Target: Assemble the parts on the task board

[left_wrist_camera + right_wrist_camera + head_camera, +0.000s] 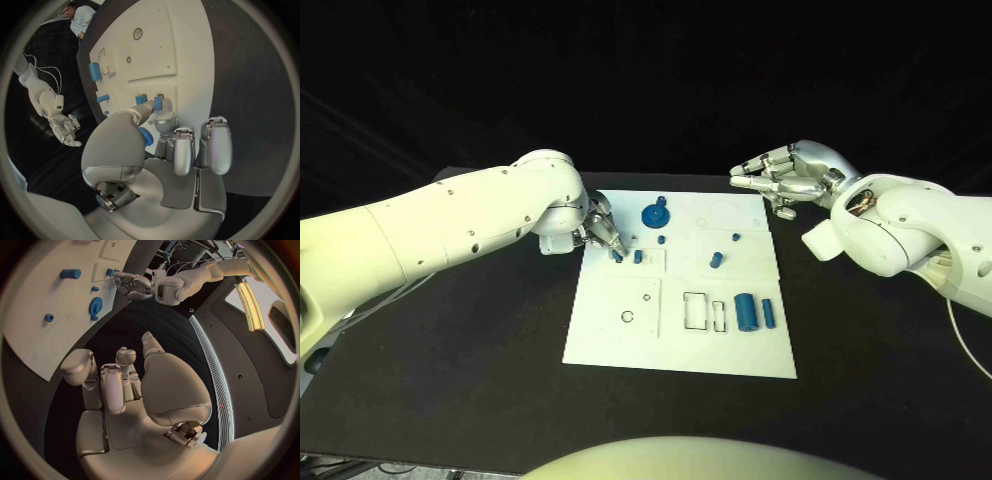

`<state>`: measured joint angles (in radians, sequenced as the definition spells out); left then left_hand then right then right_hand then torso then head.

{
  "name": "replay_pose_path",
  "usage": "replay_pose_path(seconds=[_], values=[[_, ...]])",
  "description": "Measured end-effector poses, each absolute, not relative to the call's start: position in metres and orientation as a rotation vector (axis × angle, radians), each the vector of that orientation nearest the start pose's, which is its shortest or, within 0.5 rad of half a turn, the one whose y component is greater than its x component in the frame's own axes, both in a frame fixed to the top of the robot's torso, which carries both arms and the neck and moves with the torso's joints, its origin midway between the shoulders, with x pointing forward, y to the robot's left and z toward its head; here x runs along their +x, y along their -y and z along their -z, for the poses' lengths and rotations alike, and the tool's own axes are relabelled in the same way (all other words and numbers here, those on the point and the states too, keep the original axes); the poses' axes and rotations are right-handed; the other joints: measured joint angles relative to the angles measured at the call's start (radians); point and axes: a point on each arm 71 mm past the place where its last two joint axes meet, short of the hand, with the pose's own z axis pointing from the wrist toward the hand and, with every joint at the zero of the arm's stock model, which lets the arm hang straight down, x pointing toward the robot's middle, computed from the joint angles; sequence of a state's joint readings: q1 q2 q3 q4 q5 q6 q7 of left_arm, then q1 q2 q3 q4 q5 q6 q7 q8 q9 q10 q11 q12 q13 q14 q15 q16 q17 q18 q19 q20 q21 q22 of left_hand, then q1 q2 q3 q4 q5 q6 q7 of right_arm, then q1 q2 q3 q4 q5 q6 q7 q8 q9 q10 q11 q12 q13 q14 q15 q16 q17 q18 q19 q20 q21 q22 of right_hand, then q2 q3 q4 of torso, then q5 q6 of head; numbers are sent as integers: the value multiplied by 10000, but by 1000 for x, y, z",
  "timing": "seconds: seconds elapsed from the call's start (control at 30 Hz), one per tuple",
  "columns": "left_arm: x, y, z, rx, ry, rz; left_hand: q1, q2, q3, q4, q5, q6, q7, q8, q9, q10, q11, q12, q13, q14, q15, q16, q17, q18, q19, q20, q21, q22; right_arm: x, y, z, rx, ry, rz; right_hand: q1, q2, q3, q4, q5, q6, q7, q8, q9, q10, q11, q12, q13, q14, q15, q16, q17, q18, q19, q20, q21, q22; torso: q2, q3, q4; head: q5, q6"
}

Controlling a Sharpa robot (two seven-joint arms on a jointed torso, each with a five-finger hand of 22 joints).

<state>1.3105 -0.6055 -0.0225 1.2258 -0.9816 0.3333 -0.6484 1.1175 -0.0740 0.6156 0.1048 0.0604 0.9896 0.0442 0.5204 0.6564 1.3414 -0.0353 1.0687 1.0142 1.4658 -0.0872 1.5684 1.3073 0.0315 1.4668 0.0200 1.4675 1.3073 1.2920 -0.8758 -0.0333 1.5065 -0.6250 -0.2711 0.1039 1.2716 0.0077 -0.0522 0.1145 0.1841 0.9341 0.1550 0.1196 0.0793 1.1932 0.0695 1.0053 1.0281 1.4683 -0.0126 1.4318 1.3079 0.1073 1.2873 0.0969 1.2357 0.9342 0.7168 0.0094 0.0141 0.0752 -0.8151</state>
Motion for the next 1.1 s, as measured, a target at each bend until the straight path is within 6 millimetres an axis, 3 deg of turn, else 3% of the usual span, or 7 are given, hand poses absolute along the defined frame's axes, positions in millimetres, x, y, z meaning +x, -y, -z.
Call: replay_pose_path(seconds=[0.47,1.1], values=[[539,-184,192,-1777,-24392,2399,-130,-27,44,-106,-69,-72,-71,395,5,24,-25,0,-2,0,0,0,0,0,0,0,42,0,504,222,141,5208,-16649,-11623,0,0,0,0,0,-2,2,0,0,0,0,0,0,0,0,0,-2,0,0,0,0,-1,-2,-5,1,12,-22],[540,-184,191,-1453,-24388,2278,-126,-24,67,-130,-120,-71,-71,404,5,24,-24,0,-14,-1,-1,0,8,-1,0,0,42,0,504,221,141,5204,-16672,-11635,0,0,-71,14,0,-34,34,0,0,0,0,0,0,0,0,0,-4,0,0,0,0,-30,-4,-12,3,16,-71]])
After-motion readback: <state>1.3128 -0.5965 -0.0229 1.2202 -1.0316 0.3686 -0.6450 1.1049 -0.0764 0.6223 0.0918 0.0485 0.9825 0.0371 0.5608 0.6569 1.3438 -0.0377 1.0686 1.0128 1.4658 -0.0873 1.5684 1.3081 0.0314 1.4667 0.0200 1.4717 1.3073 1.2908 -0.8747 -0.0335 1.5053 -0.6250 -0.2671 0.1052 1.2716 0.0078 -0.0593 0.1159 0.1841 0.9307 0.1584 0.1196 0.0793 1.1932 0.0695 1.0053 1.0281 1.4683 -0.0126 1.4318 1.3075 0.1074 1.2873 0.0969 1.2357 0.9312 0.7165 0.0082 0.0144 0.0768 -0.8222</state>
